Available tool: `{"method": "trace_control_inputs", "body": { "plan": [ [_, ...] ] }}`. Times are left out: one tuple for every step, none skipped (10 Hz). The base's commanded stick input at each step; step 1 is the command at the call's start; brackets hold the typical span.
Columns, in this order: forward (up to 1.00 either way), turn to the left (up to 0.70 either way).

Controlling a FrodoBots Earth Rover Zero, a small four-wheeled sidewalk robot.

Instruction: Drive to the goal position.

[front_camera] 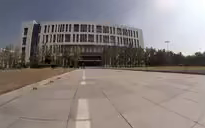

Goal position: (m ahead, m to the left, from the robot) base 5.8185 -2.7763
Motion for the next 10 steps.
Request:
{"method": "trace_control_inputs", "body": {
  "plan": [
    [0.70, 0.34],
    [0.70, 0.34],
    [0.70, 0.34],
    [0.70, 0.34],
    [0.70, 0.30],
    [0.70, 0.14],
    [0.70, 0.07],
    [0.70, 0.03],
    [0.70, -0.01],
    [0.70, -0.01]
  ]
}}
